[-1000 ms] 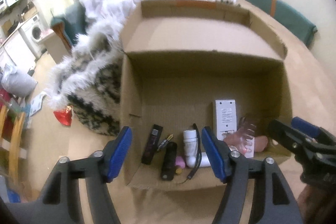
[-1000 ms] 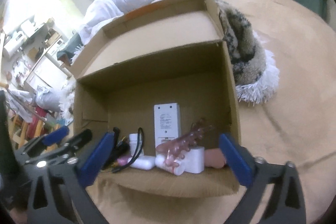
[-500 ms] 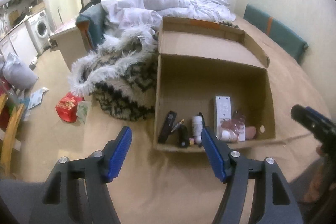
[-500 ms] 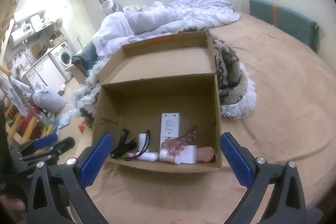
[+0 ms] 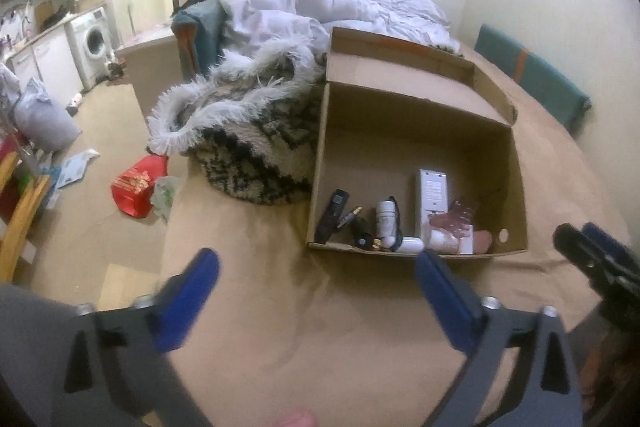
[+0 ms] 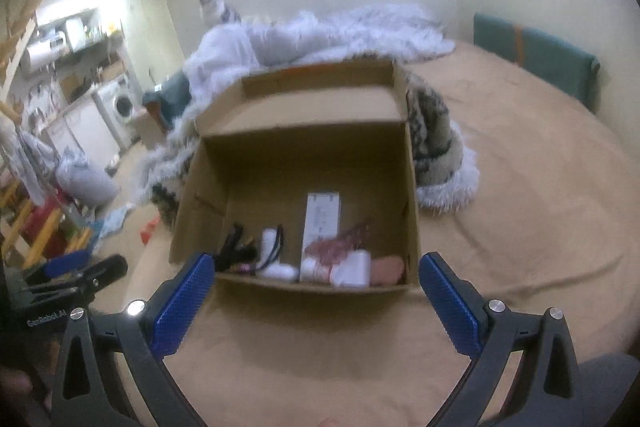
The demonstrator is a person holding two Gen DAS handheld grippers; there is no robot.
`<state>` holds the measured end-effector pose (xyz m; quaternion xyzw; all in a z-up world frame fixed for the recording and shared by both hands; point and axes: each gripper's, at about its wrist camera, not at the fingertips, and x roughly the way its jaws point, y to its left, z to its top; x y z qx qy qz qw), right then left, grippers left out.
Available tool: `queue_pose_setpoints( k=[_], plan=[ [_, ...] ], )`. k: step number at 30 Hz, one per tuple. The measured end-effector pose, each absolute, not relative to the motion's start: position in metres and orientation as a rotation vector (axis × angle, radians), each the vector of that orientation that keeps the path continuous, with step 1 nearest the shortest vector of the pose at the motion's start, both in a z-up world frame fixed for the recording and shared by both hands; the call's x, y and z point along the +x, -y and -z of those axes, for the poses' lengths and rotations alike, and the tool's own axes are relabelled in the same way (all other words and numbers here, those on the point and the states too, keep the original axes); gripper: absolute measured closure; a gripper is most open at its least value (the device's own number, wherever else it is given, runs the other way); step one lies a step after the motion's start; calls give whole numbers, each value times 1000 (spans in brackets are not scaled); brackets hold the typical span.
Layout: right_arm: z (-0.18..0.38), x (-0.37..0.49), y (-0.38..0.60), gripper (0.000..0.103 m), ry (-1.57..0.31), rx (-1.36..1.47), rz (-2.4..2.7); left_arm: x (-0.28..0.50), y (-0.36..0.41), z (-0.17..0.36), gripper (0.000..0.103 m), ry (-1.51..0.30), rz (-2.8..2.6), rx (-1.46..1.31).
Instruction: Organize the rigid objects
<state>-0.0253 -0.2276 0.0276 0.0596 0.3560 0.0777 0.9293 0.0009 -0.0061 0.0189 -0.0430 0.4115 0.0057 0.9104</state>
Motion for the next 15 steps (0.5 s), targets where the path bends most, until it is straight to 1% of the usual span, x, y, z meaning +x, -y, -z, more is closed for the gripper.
queue_pose_setpoints(
  k=[3,6,15],
  plan=[
    [-31,-29,227,0,-681,119,-134,6,8,-15,1,-857,-7,-101],
    [-23,-25,228,0,-715,124,-110,7,10,-12,1,-866,-1,-92],
    [-15,-21,232,0,-728,124,-101,7,13,-10,1,-867,13,-83]
  ],
)
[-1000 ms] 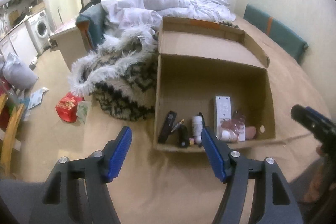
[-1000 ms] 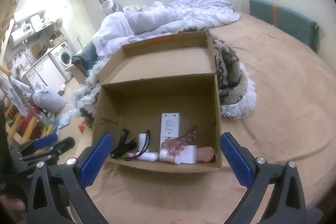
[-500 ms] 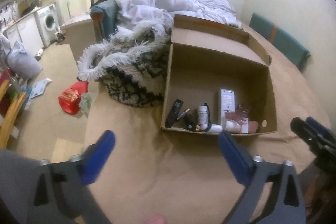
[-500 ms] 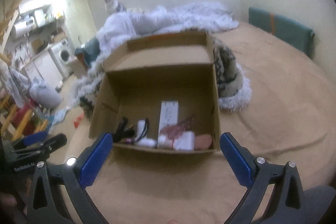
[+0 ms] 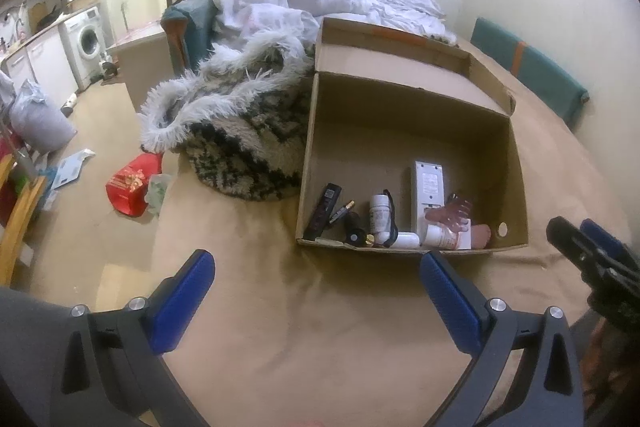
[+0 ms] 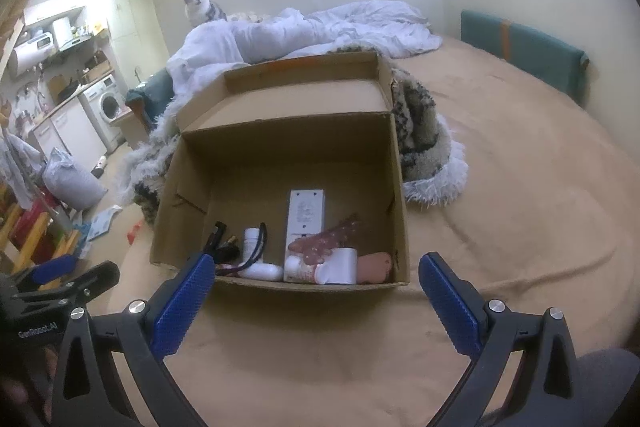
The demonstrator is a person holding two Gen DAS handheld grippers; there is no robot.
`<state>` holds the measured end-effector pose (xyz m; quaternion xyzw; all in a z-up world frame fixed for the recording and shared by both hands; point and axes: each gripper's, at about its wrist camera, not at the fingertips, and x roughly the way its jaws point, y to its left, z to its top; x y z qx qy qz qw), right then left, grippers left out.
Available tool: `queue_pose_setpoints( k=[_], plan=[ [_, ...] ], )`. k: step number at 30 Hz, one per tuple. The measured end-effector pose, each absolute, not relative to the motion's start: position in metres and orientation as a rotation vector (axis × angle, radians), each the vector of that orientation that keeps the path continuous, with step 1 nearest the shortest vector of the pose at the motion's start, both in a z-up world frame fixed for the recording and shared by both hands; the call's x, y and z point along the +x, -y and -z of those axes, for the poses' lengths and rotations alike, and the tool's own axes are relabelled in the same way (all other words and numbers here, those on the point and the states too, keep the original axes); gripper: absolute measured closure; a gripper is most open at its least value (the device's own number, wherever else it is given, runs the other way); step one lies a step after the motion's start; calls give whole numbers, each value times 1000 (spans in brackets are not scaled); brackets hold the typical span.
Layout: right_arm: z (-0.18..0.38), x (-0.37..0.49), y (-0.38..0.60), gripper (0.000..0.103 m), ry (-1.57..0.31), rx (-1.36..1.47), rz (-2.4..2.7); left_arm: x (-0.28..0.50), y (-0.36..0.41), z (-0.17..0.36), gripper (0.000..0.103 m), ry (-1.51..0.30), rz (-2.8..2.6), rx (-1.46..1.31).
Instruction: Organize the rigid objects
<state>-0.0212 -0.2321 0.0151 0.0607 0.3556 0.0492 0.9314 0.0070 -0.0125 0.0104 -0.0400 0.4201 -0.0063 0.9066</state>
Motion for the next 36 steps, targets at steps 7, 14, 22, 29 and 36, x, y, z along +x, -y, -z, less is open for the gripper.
queue_pose_setpoints(
  k=[7,14,22,29,36],
  plan=[
    [-10,-17,235,0,-749,136,-101,7,14,-10,1,-871,17,-79],
    [-9,-17,234,0,-753,133,-110,7,14,-9,1,-869,15,-80],
    [-8,-15,233,0,-757,133,-113,6,14,-8,1,-866,20,-76],
    [-8,-16,232,0,-759,133,-115,7,14,-9,1,-866,16,-77],
    [-8,-16,231,0,-759,132,-118,7,15,-8,1,-868,27,-76]
  ],
)
